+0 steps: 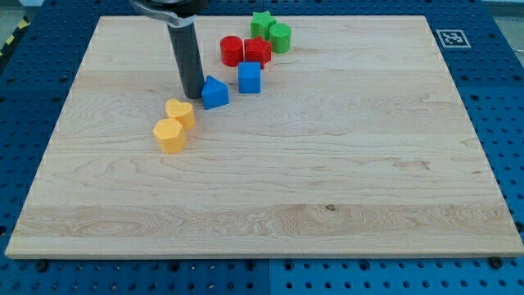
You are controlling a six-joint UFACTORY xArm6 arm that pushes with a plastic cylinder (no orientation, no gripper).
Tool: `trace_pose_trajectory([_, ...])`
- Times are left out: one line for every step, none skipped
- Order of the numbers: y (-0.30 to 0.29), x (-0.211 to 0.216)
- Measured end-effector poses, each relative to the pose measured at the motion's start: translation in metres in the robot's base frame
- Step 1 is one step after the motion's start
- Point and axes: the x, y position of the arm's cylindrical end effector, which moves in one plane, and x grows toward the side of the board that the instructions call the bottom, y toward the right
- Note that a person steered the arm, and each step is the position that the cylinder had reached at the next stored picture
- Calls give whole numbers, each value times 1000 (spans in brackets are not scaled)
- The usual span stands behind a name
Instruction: Place the yellow blocks in a diagonal line to the bottom left of the triangle
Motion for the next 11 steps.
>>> trace_pose_trajectory([17, 10])
trace_pose_trajectory([28, 12])
trace_pose_trajectory([18, 12])
trace_pose_trajectory([-16, 12])
trace_pose_trajectory([-33, 8])
trace_pose_trajectory([-41, 5])
trace_pose_trajectory([-60, 6])
trace_pose_trajectory([-70, 8])
trace_pose_trajectory([-70, 26])
trace_pose_trajectory([-65, 39])
trace_pose_trajectory([-49, 39])
